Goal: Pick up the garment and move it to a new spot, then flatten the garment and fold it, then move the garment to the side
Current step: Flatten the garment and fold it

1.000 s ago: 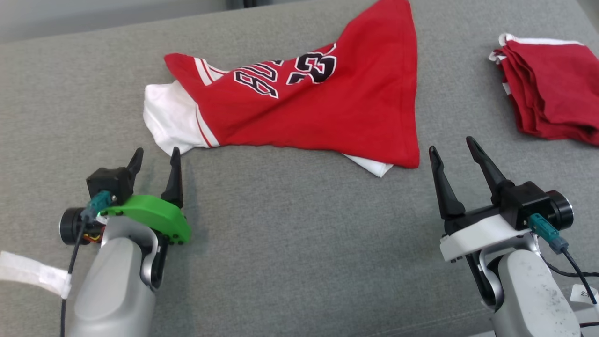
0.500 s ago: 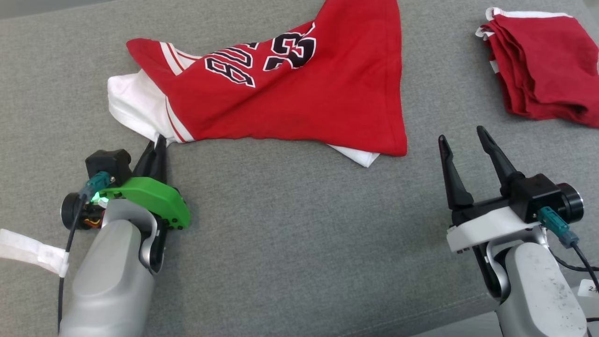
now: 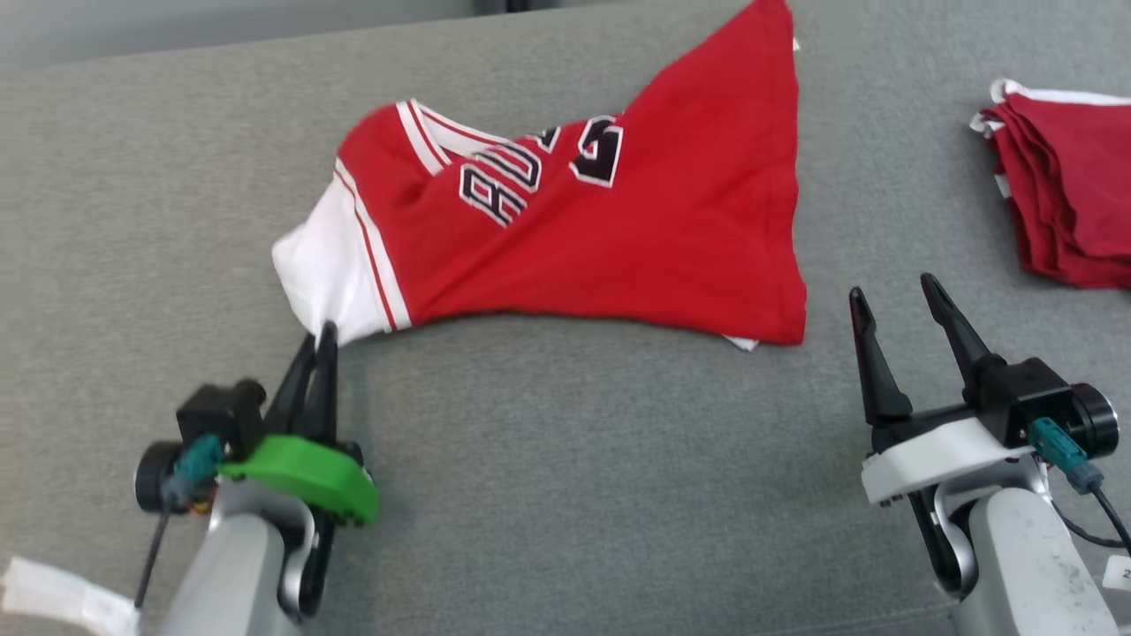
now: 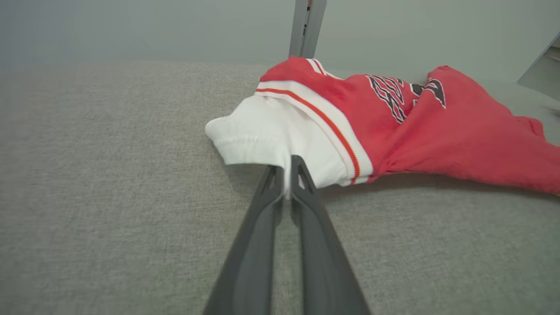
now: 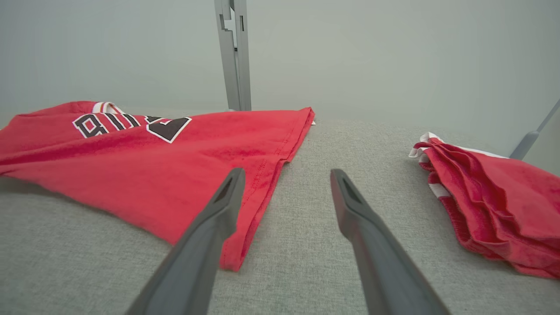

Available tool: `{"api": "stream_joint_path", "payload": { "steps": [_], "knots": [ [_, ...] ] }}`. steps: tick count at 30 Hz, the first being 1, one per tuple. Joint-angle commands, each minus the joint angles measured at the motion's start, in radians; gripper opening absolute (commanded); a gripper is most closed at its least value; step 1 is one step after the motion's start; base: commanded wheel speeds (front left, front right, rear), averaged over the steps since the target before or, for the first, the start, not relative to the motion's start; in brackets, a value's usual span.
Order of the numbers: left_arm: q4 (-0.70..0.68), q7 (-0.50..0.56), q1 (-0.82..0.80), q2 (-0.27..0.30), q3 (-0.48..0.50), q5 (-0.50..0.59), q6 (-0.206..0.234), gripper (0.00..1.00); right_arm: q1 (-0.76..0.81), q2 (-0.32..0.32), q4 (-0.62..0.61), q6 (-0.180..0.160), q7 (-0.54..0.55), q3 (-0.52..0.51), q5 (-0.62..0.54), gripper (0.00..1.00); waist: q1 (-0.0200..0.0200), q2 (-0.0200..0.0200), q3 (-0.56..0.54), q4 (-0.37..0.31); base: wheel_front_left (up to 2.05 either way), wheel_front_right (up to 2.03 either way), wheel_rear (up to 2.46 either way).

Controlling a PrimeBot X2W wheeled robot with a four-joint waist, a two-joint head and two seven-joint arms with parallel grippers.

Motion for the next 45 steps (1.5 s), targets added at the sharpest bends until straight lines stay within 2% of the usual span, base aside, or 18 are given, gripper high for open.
{"api": "stream_joint_path", "payload": {
  "steps": [1, 9, 13, 18, 19, 20, 21, 33, 45],
  "knots": [
    [-0.04, -0.004, 0.057, 0.002, 0.001, 0.01, 0.011, 0.0, 0.022, -0.003, 0.005, -0.002, -0.004, -0.011, -0.003, 1.0, 0.0, 0.0, -0.061, 0.06, 0.0, 0.0, 0.0],
    [-0.216, 0.058, 0.251, -0.027, -0.069, 0.016, 0.043, 0.0, 0.074, -0.003, 0.015, -0.002, -0.004, -0.048, -0.004, 1.0, 0.0, 0.0, -0.106, 0.085, 0.0, 0.0, 0.0],
    [-0.243, 0.099, 0.291, -0.05, -0.117, 0.011, 0.036, 0.0, 0.08, -0.003, 0.021, -0.002, -0.004, -0.052, -0.008, 1.0, 0.0, 0.0, -0.113, 0.076, 0.0, 0.0, 0.0],
    [-0.211, 0.124, 0.271, -0.075, -0.163, 0.0, 0.025, 0.02, 0.068, -0.003, 0.027, -0.002, -0.004, -0.043, -0.008, 1.0, 0.0, 0.0, -0.117, 0.057, 0.0, 0.0, 0.0],
    [-0.203, 0.121, 0.262, -0.077, -0.168, 0.004, 0.025, 0.16, 0.066, -0.003, 0.029, -0.002, -0.004, -0.041, -0.008, 1.0, 0.0, 0.0, -0.117, 0.054, 0.0, 0.0, 0.0],
    [-0.192, 0.117, 0.253, -0.078, -0.176, 0.009, 0.023, 0.8, 0.064, -0.003, 0.03, -0.002, -0.004, -0.039, -0.007, 1.0, 0.0, 0.0, -0.117, 0.05, 0.0, 0.0, 0.0],
    [-0.184, 0.111, 0.249, -0.08, -0.182, 0.012, 0.021, 1.0, 0.063, -0.003, 0.03, -0.002, -0.004, -0.038, -0.006, 1.0, 0.0, 0.0, -0.118, 0.047, 0.0, 0.0, 0.0],
    [-0.198, 0.036, 0.213, -0.092, -0.204, 0.016, 0.019, 1.0, 0.089, -0.003, 0.029, -0.002, -0.004, -0.059, -0.006, 1.0, 0.0, 0.0, -0.165, 0.048, 0.0, 0.0, 0.0],
    [-0.202, 0.002, 0.257, -0.062, -0.112, -0.01, 0.06, 1.0, 0.129, -0.003, 0.049, -0.002, -0.004, -0.043, 0.014, 1.0, 0.0, 0.0, -0.248, 0.054, 0.0, 0.0, 0.0]
  ]
}}
